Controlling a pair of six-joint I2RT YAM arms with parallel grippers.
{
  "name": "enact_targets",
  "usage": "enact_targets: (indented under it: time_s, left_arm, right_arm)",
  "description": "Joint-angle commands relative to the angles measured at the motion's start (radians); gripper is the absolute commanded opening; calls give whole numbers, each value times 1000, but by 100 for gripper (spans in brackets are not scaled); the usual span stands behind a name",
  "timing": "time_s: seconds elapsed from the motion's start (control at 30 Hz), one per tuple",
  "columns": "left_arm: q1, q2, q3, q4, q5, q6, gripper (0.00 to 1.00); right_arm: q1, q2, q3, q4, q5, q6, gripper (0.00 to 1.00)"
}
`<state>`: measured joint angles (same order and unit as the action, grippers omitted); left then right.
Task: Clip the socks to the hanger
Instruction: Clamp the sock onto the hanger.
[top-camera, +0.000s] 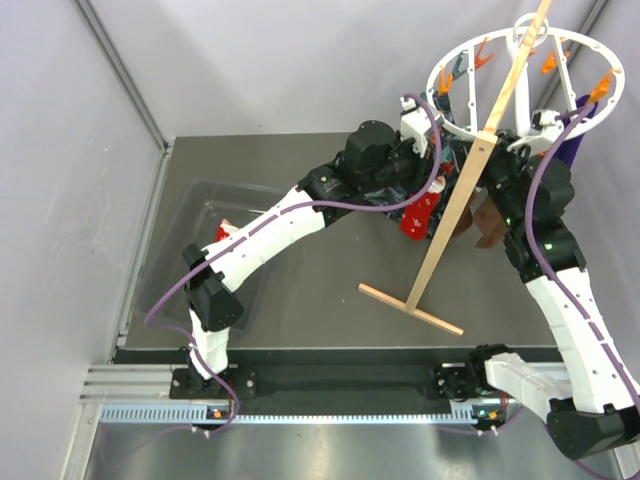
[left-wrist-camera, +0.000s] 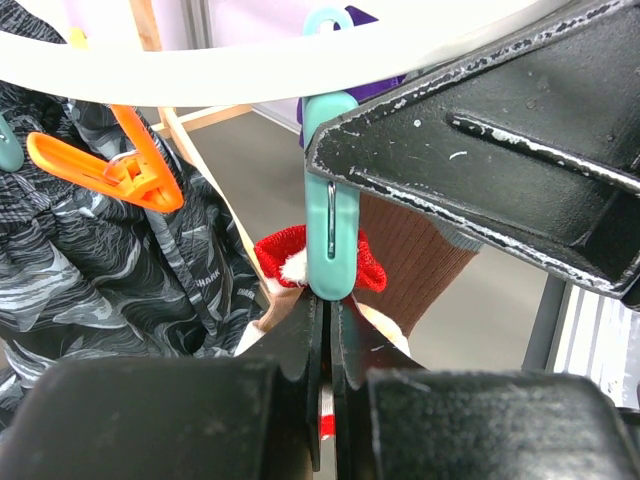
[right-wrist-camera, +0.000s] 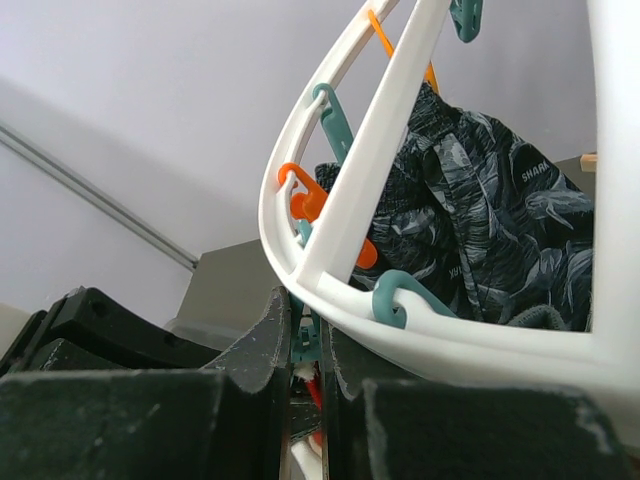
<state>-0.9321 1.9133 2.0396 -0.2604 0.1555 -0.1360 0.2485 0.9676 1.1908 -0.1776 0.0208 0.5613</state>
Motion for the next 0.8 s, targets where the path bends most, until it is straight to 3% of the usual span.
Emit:
enact_targets:
  time_s: [0.0, 0.37, 0.77]
  left_arm:
    - [-7, -63, 16, 108, -8, -14, 0]
    - [-10, -50, 45, 144, -31, -48, 0]
    - [-16, -43, 65, 127, -28, -45, 0]
  right_arm:
    - [14, -12, -14, -40, -81, -5, 1]
    - [14, -23, -16, -49, -81, -5, 4]
    - [14, -40, 3, -66, -62, -20, 23]
